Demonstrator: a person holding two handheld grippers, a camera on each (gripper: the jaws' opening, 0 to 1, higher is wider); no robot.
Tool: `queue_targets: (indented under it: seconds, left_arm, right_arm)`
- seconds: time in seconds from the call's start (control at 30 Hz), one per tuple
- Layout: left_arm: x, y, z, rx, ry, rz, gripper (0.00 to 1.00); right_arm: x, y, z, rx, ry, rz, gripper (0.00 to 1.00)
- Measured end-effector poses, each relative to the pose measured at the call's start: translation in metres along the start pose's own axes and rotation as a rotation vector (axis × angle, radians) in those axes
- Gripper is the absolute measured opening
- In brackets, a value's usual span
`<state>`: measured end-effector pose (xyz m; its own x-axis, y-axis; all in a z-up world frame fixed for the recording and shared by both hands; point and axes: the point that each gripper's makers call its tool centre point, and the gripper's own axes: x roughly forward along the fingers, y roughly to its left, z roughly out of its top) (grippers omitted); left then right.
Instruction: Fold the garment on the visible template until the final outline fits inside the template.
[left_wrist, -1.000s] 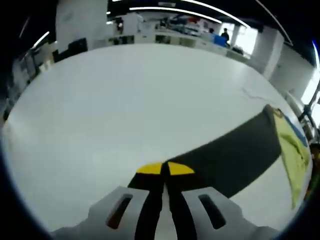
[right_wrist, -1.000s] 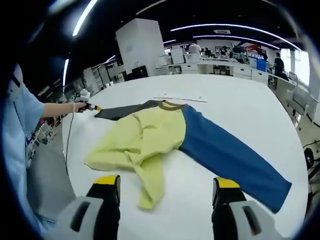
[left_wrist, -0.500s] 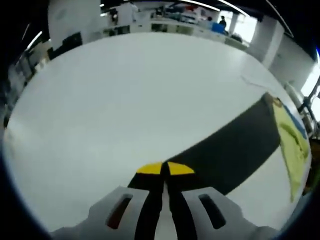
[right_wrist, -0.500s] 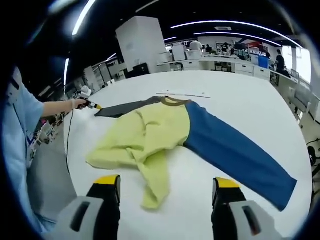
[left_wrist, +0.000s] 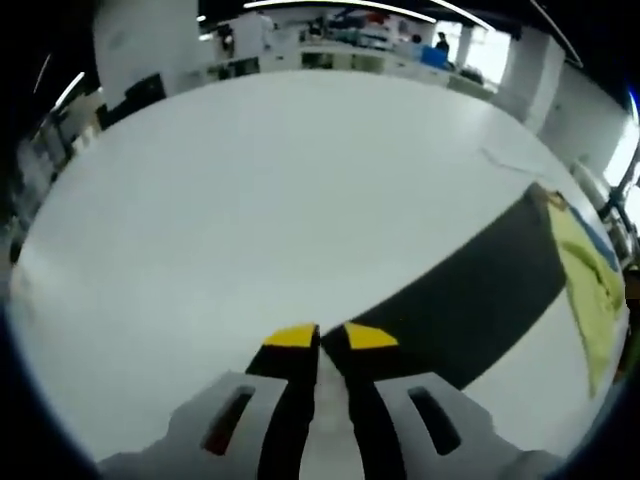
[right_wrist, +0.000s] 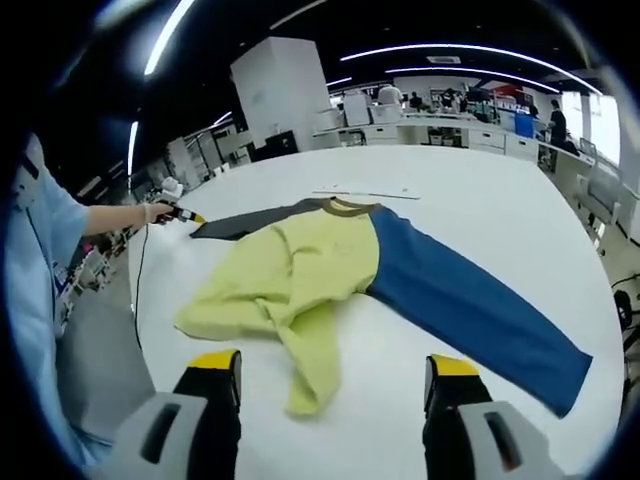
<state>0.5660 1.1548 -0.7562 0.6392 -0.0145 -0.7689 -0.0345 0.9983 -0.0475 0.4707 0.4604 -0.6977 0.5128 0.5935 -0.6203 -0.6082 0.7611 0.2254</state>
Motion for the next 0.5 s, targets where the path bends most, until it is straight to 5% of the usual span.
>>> queue_targets:
  seconds: [0.13,0.27,0.37,0.5]
  left_arm:
    - [-0.013,-0.010,0.015,0.036,-0.070,-0.015,0.36]
    - [-0.020,-0.021,0.025,0.082,-0.115,-0.040,0.64]
    - [-0.037,-0.055,0.022,0.082,-0.126,-0.075,0.74]
    - [-0.042,-0.068,0.023,0.100,-0.132,-0.100,0.83]
  right_arm:
    - [0.000,-0.002,-0.001,0.010,-0.011,0.004,0.74]
    - [0.003,0.001,-0.003,0.007,-0.013,0.013,0.75]
    - [0.004,0.005,-0.002,0.006,-0.023,0.023,0.75]
    - [0.002,0.006,-0.002,0.006,-0.032,0.030,0.75]
